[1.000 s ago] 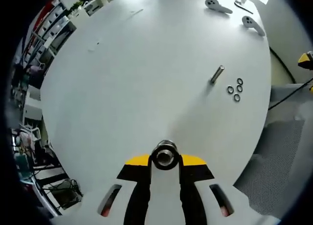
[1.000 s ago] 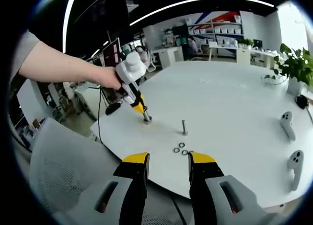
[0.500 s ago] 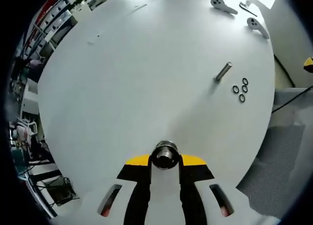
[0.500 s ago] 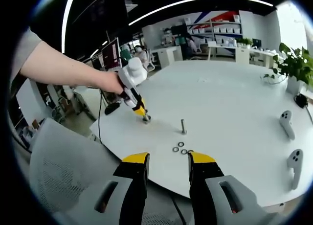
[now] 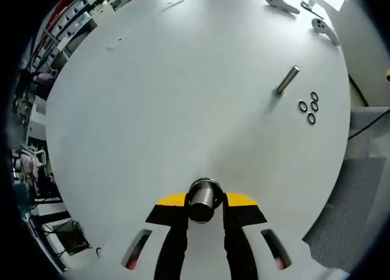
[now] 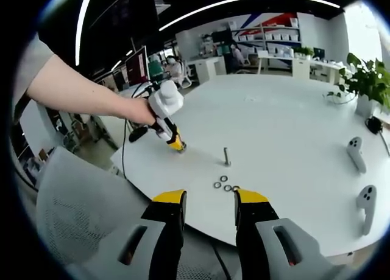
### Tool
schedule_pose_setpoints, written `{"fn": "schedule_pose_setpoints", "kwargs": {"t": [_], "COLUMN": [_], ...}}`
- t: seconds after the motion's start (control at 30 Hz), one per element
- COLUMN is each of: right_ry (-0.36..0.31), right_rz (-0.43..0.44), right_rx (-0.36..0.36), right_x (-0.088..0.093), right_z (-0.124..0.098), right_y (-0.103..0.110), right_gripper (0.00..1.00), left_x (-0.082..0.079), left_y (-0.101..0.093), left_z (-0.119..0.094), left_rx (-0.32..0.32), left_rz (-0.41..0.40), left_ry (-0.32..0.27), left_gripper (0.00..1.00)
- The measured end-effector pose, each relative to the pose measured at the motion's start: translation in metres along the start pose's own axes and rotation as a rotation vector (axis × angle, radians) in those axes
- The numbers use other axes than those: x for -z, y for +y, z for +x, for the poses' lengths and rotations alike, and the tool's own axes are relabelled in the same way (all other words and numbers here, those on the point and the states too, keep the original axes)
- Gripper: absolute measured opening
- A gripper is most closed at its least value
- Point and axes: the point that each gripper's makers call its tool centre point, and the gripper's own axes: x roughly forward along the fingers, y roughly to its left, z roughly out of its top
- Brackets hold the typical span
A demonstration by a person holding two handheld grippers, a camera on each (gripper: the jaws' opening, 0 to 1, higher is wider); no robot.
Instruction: Place the washer onto the threaded stud by aligning its center hole with the stud, sliding it down to the base, and recovering from edge contact or off-axis alignment until the washer reaches the visible bottom stop.
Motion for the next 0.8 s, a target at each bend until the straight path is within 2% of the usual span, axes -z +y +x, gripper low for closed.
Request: {"fn": "schedule_pose_setpoints", "kwargs": {"t": [0.17, 0.3, 0.4, 0.43, 0.53, 0.63, 0.8], "right_ry": [-0.002, 0.0, 0.009, 0.01, 0.011, 0.01, 0.01], "right_rz": [0.002, 0.001, -0.007, -0.009, -0.017, -0.016, -0.025], "right_rx": [0.003, 0.009, 0.004, 0.004, 0.011, 0.008, -0.003], "right_x": [-0.001, 0.0, 0.001, 0.001, 0.001, 0.001, 0.0], "right_z": [0.0, -0.001, 0.0, 0.0, 0.0, 0.0, 0.001], "right_y": [-0.001, -0.002, -0.001, -0.001, -0.002, -0.001, 0.001], "right_gripper": [0.33, 0.33, 0.33, 0.33, 0.33, 0.33, 0.33], "left_x": [0.002, -0.002, 0.0, -0.003, -0.013, -0.016, -0.024], "left_y": [-0.006, -0.002, -0.003, 0.0, 0.0, 0.0, 0.003], "left_z": [0.003, 0.004, 0.003, 0.001, -0.009, -0.017, -0.034], "left_rx": [0.005, 0.0, -0.001, -0.024, -0.035, -0.043, -0.074], "left_rz": [0.016, -0.017, -0.033, -0.029, -0.07, -0.085, -0.123], "left_ry": [-0.003, -0.032, -0.032, -0.051, -0.122, -0.152, -0.246], "left_gripper": [0.2, 0.2, 0.21, 0.22, 0.24, 0.25, 0.25]}}
